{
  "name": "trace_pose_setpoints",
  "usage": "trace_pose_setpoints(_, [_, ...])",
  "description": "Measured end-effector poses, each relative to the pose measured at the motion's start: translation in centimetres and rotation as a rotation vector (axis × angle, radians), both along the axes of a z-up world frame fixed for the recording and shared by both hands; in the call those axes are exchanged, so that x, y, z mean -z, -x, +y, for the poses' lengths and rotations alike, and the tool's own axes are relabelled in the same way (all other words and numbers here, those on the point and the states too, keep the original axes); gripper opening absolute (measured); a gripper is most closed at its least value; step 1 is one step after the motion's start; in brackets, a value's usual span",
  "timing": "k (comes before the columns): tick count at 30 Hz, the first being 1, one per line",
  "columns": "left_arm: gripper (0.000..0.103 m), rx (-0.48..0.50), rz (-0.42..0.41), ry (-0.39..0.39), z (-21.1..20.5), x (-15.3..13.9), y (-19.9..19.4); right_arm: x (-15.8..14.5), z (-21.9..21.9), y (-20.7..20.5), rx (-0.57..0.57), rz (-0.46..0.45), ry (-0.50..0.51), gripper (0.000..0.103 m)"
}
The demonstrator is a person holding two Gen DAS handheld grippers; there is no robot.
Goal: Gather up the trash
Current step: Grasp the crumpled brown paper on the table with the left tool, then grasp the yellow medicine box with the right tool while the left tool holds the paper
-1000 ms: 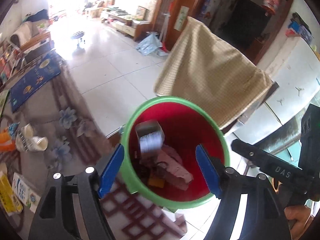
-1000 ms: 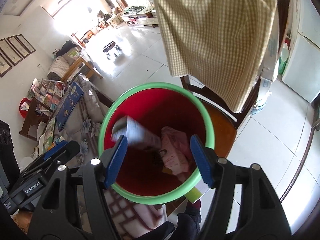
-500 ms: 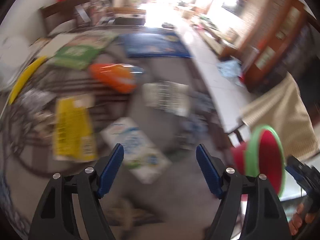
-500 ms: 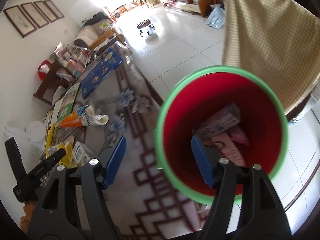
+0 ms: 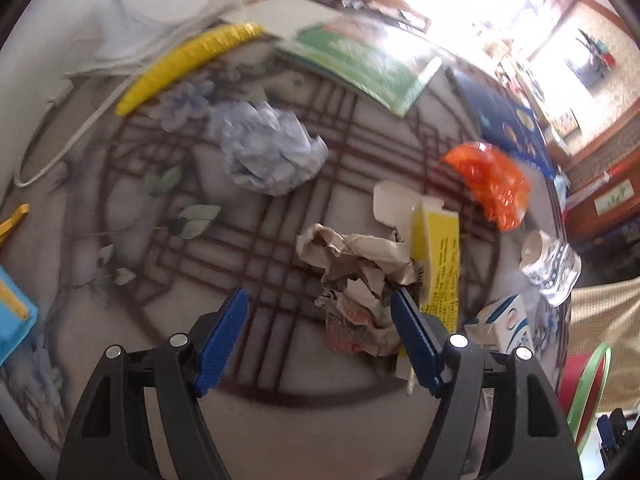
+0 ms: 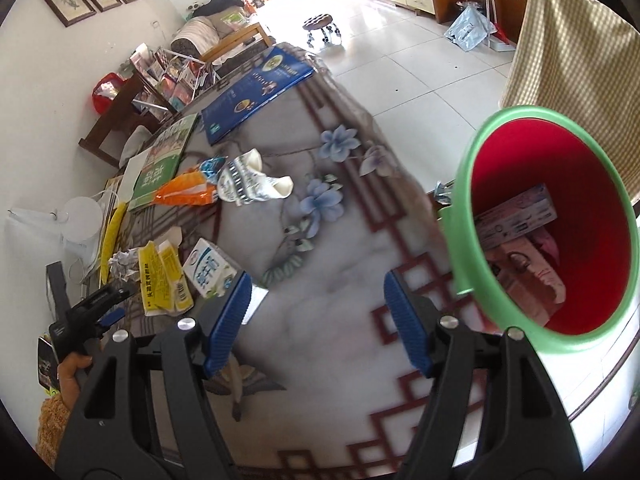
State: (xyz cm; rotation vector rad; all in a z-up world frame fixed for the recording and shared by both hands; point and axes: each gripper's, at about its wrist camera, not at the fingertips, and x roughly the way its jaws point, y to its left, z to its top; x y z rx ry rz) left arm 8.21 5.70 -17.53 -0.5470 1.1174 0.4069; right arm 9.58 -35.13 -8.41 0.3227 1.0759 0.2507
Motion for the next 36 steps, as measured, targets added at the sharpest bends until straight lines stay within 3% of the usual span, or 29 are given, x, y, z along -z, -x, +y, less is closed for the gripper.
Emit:
trace_pose_setpoints(6, [0.069,0.119,0.008,0.052,-0.5,1.5,-2.3,0.0,3.9,0.7,-0.004,0.005,0.013,0.067])
trace_pose_setpoints(8, [0.059,0.161,0.007,0.09,-0.4,1.9,-2.8,0.0,5.3,0.7,-0.011,0.006,0.017,0.067])
trace_pose_setpoints(10, [0.037,0.201,-0.02,0.114,-0.3,1.6,-2.6,0.0,7.0,0.6,-0.03,0.003,0.023,0.067])
trace_pose_setpoints(13, [0.025,0.234,-0.024,0.099,0.0,1.0,-2.2,-0.1,10.3,0.1,-0.087,-0.004,0.034,0.067])
trace_pose_setpoints(21, [0.025,0.253,-0.017,0.091,2.9,0.7,1.7,1.1,21.4,-2.0,-0.331,0.006,0.073,0.067])
trace_pose_setpoints(26, [0.025,0.234,-0.015,0.132,4.3,1.2,2.7,3.4,26.8,-3.4,-0.447,0.015,0.192,0.073])
trace_pose_setpoints(32, [0.025,0.222,-0.029,0.129,5.1,1.1,2.7,6.1,29.7,-5.3,-0.506,0.057,0.278,0.073])
trace_pose_setpoints(36, [0.026,0.218,-0.026,0.127,5.5,1.3,2.5,7.1,30.5,-6.0,-0.529,0.08,0.293,0.078])
